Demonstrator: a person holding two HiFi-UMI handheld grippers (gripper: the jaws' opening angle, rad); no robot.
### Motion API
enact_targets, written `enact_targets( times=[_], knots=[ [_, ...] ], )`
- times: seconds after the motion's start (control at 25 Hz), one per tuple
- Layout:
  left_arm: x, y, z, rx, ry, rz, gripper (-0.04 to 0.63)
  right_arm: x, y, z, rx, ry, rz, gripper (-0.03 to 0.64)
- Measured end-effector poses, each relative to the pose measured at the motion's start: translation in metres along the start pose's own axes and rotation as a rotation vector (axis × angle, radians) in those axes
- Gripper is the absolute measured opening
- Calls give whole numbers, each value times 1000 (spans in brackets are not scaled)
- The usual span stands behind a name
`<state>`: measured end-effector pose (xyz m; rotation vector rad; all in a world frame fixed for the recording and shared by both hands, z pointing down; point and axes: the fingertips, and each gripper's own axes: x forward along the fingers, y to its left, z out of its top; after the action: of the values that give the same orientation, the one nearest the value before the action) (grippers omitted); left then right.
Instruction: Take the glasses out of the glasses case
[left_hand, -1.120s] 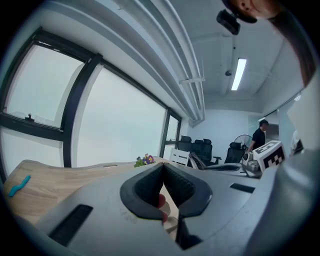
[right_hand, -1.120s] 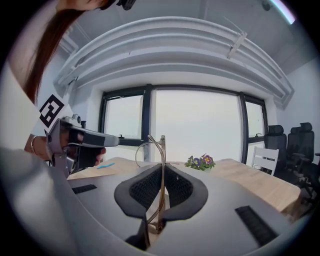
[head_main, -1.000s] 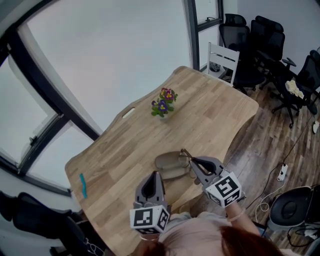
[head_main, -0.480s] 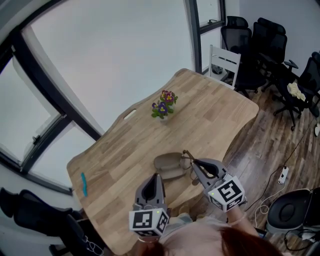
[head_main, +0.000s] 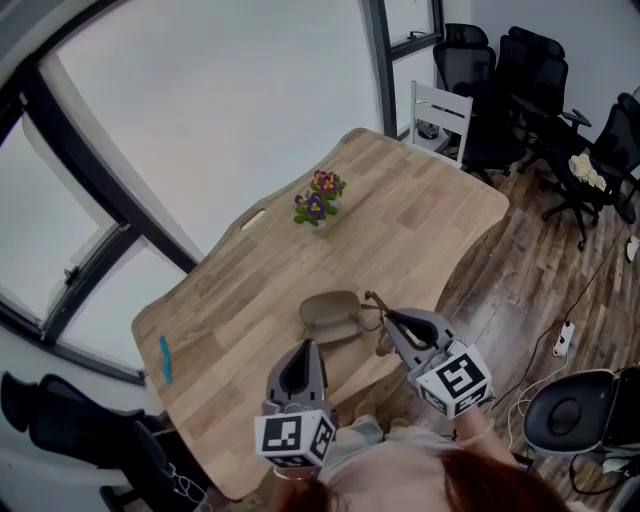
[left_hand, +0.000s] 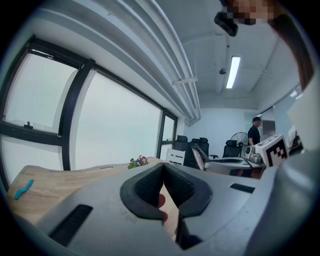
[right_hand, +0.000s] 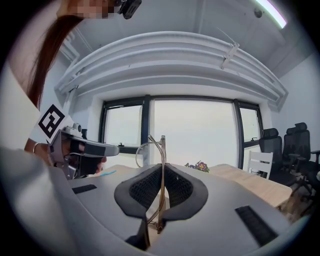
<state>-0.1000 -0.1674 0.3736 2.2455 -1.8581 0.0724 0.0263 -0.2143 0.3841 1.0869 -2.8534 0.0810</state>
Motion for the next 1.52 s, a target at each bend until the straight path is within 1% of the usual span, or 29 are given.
enact_targets(
  times=[0.52,1.16,1.52],
  knots=[
    [-19,-24,-7,7,-5,20,2,-35,2,0,-10,-1,0,12],
    [-18,-45,-8,16,-19,41,2,-52,-10,-1,-28,-6,8,12],
    [-10,-47,-12,20,-10,40,2,-44,-18,-5,-23,-12,14,12]
  ],
)
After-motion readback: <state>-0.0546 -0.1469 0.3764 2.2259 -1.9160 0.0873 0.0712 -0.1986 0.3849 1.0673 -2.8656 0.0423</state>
